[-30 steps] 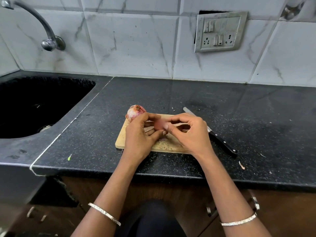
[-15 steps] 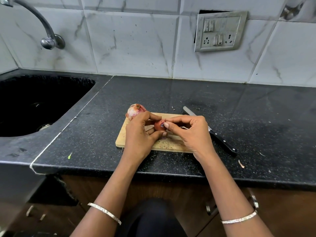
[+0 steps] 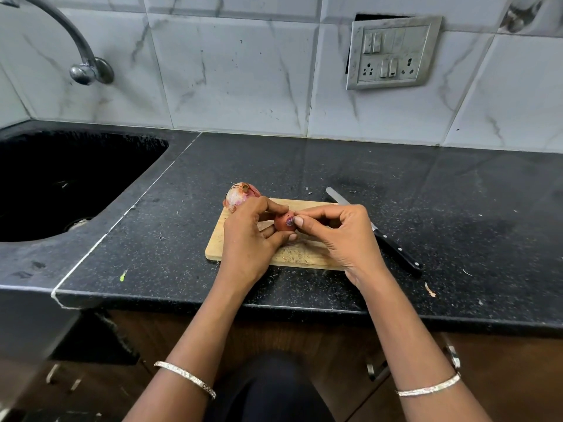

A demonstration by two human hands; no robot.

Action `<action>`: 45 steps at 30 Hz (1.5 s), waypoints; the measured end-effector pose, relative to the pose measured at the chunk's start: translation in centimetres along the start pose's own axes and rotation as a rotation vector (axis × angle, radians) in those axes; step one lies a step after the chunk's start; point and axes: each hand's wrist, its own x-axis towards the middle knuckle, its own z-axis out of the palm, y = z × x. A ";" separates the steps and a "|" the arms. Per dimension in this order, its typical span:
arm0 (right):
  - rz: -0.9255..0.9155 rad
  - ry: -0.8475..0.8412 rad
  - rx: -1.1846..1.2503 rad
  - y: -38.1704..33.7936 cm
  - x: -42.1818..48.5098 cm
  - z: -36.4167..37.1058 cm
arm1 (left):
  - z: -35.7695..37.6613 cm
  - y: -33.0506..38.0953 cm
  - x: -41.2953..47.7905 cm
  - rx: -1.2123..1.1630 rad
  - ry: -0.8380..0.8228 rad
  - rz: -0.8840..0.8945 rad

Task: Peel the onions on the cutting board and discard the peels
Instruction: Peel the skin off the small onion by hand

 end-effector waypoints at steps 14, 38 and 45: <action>0.092 0.011 0.029 0.2 -0.5 -0.3 | 0.1 0.1 -0.2 0.039 -0.074 0.009; 0.071 0.041 0.000 -0.3 -0.8 -0.1 | 0.2 0.0 -0.2 0.055 -0.026 0.030; 0.048 0.095 -0.077 -0.1 -0.7 0.1 | 0.2 0.3 -0.2 -0.044 -0.079 0.015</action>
